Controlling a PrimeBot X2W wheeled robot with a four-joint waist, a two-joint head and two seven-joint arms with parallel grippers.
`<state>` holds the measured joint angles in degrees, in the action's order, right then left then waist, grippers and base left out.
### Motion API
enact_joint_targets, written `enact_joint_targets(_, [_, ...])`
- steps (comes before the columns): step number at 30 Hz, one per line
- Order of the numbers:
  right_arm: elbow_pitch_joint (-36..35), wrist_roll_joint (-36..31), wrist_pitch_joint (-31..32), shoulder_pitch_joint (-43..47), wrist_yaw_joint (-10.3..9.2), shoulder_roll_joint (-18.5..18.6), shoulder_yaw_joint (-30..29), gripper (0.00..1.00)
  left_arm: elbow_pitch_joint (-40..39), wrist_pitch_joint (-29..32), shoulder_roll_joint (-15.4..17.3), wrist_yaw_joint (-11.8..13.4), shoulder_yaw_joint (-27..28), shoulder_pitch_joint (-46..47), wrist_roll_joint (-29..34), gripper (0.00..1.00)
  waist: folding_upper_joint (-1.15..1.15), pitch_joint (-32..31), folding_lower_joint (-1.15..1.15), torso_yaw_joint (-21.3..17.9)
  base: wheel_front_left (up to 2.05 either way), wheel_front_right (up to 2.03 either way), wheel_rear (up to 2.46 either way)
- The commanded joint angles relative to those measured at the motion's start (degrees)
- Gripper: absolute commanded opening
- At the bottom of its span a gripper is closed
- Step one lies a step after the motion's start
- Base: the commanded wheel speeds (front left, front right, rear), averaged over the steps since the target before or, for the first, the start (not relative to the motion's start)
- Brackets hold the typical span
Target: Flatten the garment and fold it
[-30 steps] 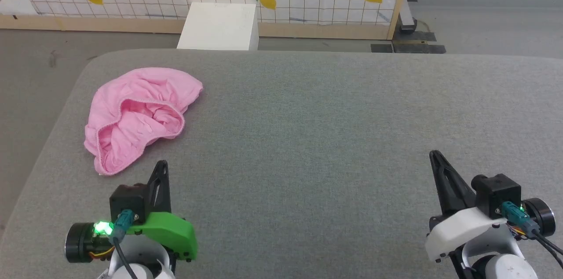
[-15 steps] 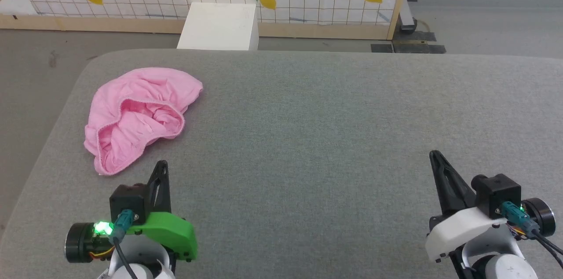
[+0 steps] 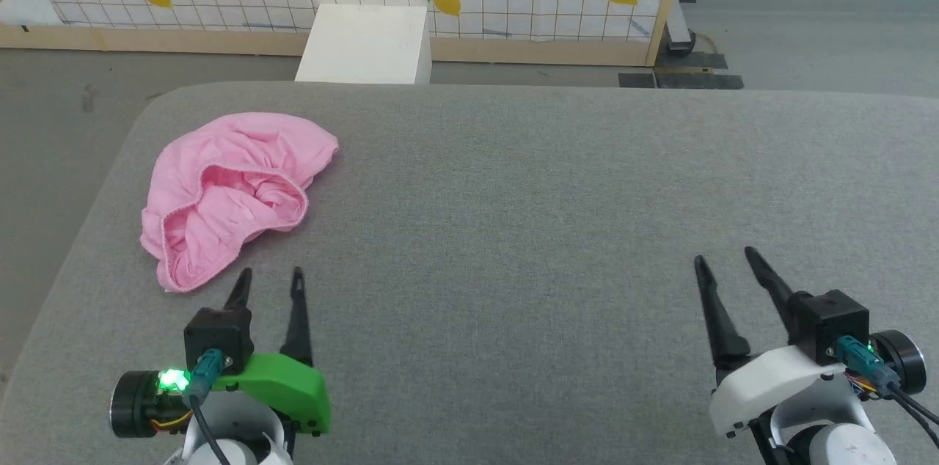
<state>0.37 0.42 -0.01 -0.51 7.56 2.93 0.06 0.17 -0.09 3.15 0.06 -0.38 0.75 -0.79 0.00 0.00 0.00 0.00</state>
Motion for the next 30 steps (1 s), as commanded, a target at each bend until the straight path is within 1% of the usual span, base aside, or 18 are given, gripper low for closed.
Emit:
enact_joint_targets(1, [0.1, 0.4, -0.3, 0.1, 0.0, 0.0, -0.1, 1.0, 0.1, -0.3, 0.0, 0.0, -0.1, -0.1, -0.3, 1.0, 0.0, 0.0, 0.0, 0.0, 0.0, 0.0, 0.0])
enact_joint_targets(19, [1.6, 2.8, -2.5, 0.7, -0.01, 0.0, -0.9, 1.0, 1.2, -2.4, 0.0, 0.5, -1.1, -0.1, -2.7, 1.0, 0.0, 0.0, 0.0, 0.6, 0.0, 0.0, 0.0])
enact_joint_targets(30, [2.7, 4.1, -4.0, 1.0, -0.02, 0.0, -1.0, 1.0, 1.3, -4.0, -0.1, 1.2, -0.7, -0.8, -4.2, 1.0, 0.0, -0.2, 0.0, 4.3, 0.0, 0.0, 0.0])
